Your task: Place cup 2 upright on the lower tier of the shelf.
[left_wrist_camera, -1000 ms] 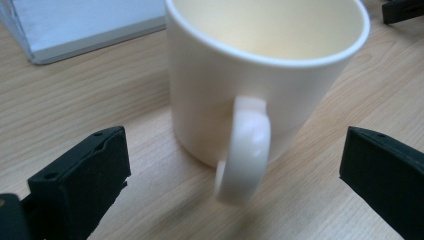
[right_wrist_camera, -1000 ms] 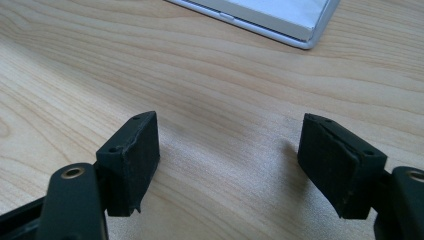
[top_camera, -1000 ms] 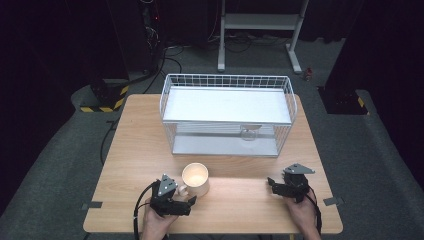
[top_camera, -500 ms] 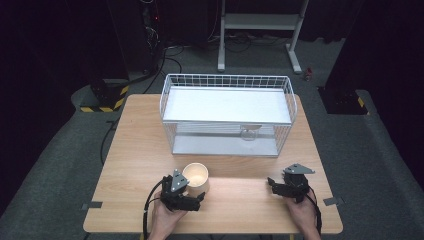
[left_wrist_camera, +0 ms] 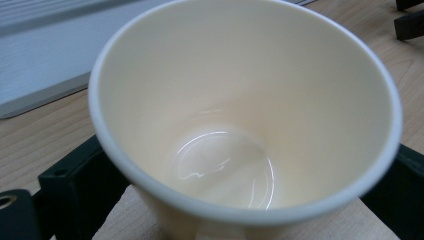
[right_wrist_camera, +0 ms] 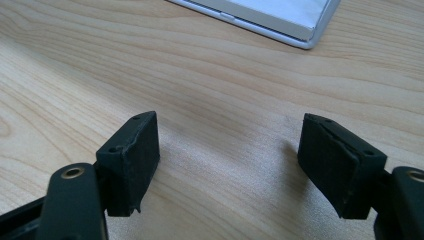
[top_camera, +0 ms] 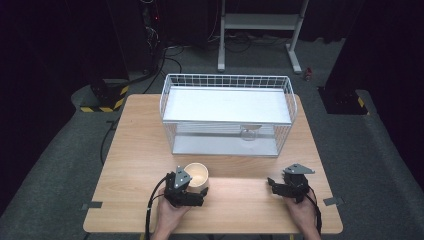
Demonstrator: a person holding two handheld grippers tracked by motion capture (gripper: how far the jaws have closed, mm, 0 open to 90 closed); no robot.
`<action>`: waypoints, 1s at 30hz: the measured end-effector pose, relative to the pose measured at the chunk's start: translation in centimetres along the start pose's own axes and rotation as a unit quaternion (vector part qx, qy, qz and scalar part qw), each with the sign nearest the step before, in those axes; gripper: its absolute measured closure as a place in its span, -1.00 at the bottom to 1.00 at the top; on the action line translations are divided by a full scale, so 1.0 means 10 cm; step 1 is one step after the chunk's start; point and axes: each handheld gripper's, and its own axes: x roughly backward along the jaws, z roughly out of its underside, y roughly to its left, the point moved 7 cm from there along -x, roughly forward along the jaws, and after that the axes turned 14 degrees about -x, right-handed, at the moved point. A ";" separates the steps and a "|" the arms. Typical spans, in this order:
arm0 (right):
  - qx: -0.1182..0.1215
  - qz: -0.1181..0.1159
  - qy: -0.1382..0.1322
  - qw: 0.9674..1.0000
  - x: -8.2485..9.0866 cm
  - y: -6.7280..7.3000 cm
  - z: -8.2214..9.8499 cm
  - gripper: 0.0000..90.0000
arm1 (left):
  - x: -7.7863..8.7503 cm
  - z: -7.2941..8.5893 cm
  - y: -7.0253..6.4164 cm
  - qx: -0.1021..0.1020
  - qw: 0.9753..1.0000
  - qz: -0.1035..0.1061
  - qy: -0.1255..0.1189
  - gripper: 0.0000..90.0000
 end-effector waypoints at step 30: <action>-0.001 -0.001 0.001 1.000 0.00 0.00 0.00 -0.45 | -0.01 -0.06 0.01 -0.025 1.000 -0.019 -0.004 -0.81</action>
